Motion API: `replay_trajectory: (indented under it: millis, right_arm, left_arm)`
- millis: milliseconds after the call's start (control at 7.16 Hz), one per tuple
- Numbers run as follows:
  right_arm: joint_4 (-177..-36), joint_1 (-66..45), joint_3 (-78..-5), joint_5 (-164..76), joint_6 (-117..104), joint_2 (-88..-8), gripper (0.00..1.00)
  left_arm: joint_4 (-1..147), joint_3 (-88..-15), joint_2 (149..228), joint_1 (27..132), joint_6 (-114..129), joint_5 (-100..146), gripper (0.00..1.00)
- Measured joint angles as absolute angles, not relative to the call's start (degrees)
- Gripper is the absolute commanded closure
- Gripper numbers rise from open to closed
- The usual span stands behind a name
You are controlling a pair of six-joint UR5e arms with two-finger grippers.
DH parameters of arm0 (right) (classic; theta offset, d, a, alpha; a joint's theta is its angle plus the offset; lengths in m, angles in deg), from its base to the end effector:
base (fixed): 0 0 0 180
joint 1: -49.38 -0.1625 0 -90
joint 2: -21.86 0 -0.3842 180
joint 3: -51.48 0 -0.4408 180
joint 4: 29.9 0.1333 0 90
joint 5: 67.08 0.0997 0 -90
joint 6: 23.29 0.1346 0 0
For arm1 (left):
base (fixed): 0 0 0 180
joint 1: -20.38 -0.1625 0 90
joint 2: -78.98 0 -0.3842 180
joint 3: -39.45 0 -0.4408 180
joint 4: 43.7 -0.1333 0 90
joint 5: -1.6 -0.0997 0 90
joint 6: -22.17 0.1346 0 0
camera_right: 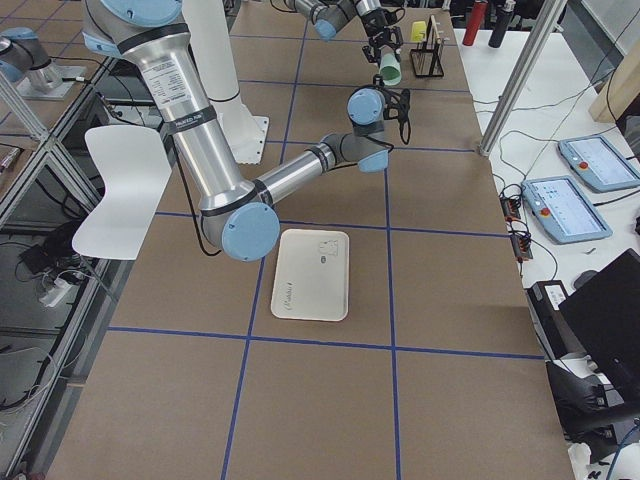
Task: Left arm grabs green cup and hands to right arm on tray
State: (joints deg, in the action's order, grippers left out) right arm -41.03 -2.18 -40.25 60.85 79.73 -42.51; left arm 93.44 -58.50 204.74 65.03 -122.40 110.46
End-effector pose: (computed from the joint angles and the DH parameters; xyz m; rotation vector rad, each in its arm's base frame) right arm -0.3532 -0.5263 0.1809 0.1507 -1.7908 0.1921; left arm 0.4129 -0.5341 0.0681 -0.4172 1.6422 -1.0749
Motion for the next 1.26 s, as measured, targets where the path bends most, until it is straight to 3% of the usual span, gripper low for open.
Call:
replay_trajectory:
  millis: [699, 978, 1258]
  right_arm:
    - [-34.6, 1.1, -39.9, 61.0, 75.7, -42.4, 0.02]
    - [-34.4, 1.5, -39.6, 60.8, 74.2, -41.5, 0.11]
    - [-34.4, 1.8, -39.5, 60.7, 74.0, -40.7, 0.11]
  left_arm:
    - [101.1, -58.5, 205.1, 65.0, -140.2, 115.7, 0.75]
    - [103.0, -58.5, 205.4, 64.8, -144.4, 115.8, 0.75]
    - [103.8, -58.5, 205.7, 64.3, -146.6, 115.8, 0.75]
